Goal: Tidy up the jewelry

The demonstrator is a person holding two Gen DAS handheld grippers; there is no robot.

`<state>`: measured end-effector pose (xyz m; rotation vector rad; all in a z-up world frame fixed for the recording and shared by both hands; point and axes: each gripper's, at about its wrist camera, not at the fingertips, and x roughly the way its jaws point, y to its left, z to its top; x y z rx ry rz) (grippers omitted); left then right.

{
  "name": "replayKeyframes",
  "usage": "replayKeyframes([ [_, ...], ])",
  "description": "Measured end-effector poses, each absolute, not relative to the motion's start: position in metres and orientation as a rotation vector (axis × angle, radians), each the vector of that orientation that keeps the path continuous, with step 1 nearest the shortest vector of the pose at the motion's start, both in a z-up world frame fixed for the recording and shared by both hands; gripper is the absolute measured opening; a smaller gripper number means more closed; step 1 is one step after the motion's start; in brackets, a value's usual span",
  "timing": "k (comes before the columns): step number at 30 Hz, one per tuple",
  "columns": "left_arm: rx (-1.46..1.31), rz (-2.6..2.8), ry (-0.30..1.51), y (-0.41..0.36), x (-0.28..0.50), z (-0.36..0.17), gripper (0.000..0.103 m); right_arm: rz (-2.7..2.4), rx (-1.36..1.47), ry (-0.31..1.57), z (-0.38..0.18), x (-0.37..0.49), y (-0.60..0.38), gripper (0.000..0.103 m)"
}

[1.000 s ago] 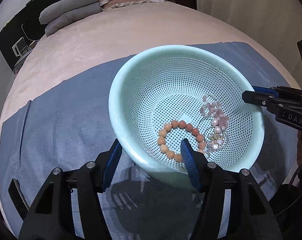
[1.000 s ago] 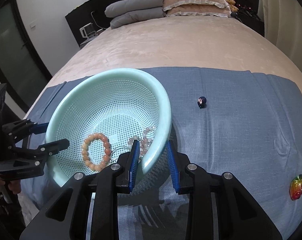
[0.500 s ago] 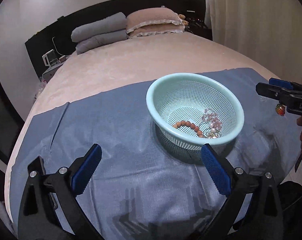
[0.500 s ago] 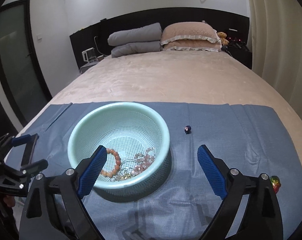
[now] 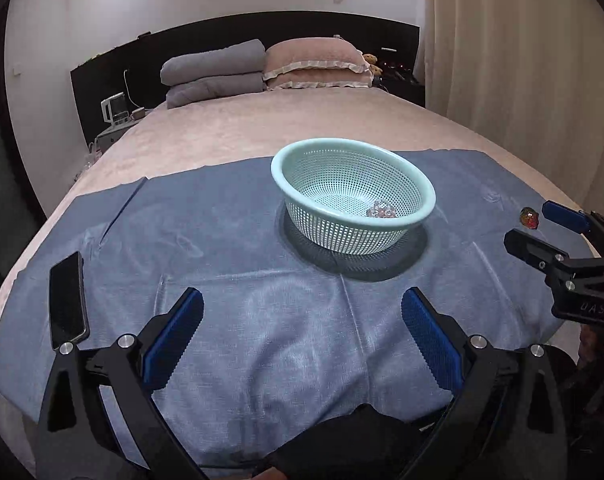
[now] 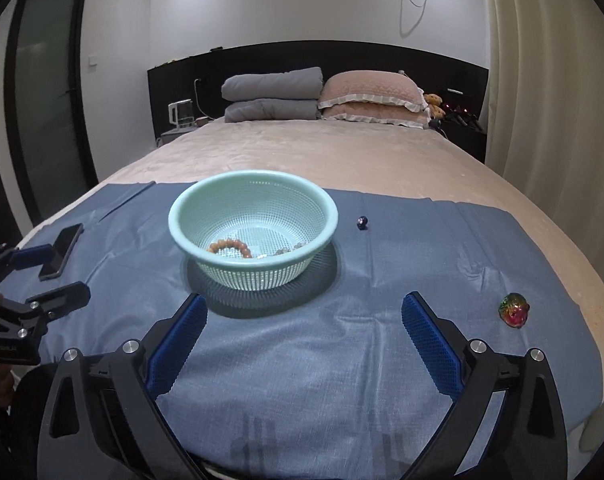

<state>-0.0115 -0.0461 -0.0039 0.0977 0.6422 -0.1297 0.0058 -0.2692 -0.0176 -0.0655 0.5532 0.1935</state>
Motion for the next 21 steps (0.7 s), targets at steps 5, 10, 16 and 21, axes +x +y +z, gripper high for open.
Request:
replayKeyframes([
  [5,0.135,-0.096,0.592,-0.054,-0.021,-0.001,0.097,0.197,-0.090,0.517,-0.018,-0.007,-0.264,0.094],
  [10,0.138,-0.111,0.603,-0.054,-0.021,-0.003,0.097,0.195,-0.067,0.543,-0.023,-0.004,-0.267,0.094],
  [16,0.101,-0.134,0.630,-0.050,-0.017,-0.008,0.097,0.195,-0.050,0.577,-0.029,0.002,-0.268,0.094],
  [21,0.103,-0.126,0.656,-0.050,-0.013,-0.012,0.097,0.199,-0.049,0.602,-0.034,0.006,-0.266,0.094],
])
